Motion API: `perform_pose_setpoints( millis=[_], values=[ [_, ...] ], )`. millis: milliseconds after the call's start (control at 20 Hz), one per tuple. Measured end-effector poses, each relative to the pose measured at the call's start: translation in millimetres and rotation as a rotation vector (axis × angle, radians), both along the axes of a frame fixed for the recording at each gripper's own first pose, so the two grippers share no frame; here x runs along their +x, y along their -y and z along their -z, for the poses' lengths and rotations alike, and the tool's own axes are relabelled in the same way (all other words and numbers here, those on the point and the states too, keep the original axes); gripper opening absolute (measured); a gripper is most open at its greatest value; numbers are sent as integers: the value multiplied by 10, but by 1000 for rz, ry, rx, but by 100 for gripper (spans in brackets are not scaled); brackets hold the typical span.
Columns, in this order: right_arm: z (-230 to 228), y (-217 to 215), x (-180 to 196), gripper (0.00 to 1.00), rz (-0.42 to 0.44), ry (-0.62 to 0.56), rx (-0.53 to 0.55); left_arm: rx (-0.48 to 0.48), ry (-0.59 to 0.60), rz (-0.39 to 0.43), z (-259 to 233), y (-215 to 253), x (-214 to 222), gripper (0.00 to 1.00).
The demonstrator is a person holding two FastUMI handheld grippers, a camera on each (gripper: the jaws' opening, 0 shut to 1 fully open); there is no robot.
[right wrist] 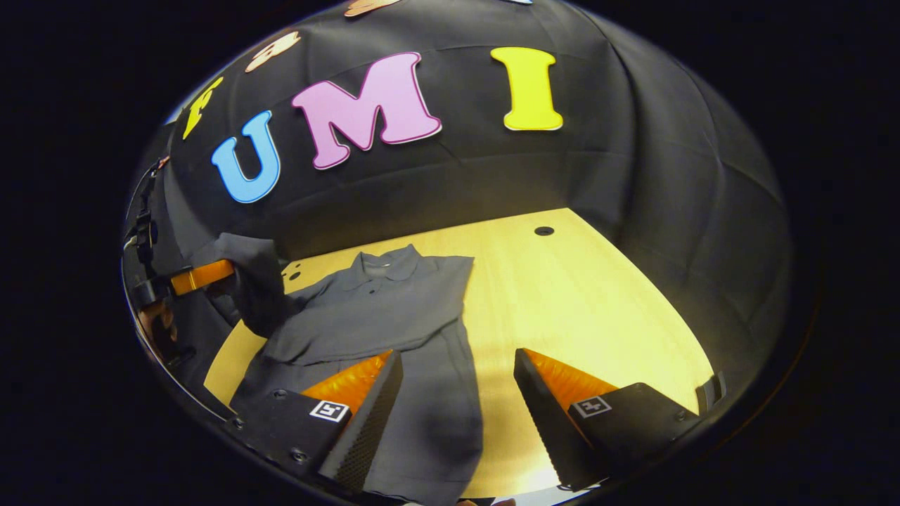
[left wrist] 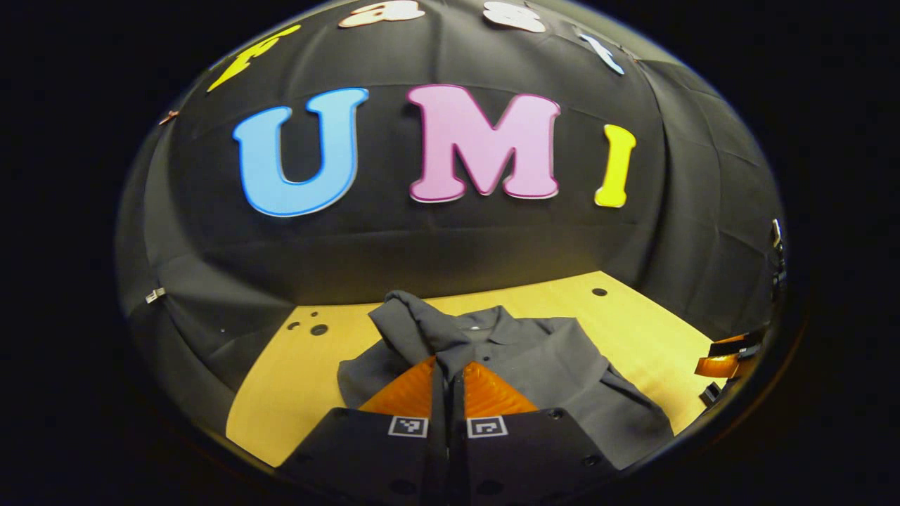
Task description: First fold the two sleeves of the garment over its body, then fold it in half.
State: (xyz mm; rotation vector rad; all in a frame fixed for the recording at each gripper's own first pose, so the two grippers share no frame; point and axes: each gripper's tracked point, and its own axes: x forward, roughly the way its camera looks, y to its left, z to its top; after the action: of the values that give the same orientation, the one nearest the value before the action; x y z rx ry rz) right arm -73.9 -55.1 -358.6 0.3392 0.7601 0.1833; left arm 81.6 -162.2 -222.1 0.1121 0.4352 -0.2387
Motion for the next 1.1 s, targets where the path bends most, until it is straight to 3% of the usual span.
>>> perform_pose_setpoints(
  millis=[450, 750, 800, 900, 950, 1100],
  values=[
    [296, 581, -290, 99, 52, -64, 5, -2, -92, 151, 858, 1180, -83, 6],
    [432, 814, -474, 99, 100, -95, -10, 63, -188, 229, 1512, 1502, -177, 12],
    [435, 835, -503, 99, 104, -98, -12, 61, -225, 244, 1622, 1565, -231, 15],
    [459, 864, -572, 99, 110, -108, -19, 51, -270, 259, 1757, 1636, -287, 39],
    [469, 873, -601, 99, 113, -113, -21, 41, -282, 275, 1767, 1683, -329, 36],
    [468, 876, -632, 99, 130, -118, -22, -26, -333, 359, 1780, 1932, -520, 66]
  ],
)
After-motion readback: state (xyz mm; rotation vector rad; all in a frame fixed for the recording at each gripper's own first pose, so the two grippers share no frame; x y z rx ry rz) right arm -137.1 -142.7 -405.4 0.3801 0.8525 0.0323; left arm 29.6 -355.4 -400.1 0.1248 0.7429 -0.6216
